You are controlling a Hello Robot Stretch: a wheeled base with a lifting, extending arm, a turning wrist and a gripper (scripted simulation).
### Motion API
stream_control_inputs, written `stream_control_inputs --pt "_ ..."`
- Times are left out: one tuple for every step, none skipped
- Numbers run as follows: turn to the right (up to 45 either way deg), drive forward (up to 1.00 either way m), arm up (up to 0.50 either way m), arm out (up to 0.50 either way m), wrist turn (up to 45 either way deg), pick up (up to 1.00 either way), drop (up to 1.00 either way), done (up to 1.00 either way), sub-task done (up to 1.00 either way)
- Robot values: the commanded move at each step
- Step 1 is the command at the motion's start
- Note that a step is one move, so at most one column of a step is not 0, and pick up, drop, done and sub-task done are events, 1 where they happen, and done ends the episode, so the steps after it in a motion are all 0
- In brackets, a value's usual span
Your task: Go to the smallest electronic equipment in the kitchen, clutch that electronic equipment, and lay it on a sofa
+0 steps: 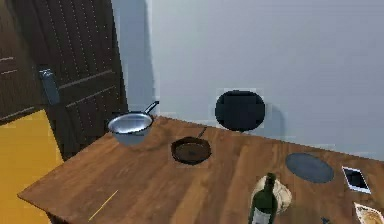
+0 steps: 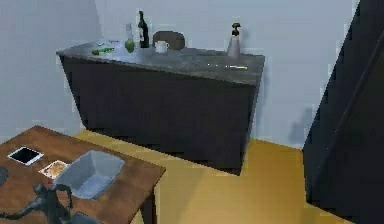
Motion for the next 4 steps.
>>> stream_control_inputs --pt "45.0 0.00 0.00 0.00 0.0 0.00 0.00 0.00 0.00" --pt "45.0 0.00 0.00 0.00 0.0 0.00 0.00 0.00 0.00" --pt "12.0 0.00 0.00 0.00 0.0 0.00 0.00 0.00 0.00" --pt "0.0 0.80 0.00 0.00 0.0 0.00 0.00 0.00 0.00"
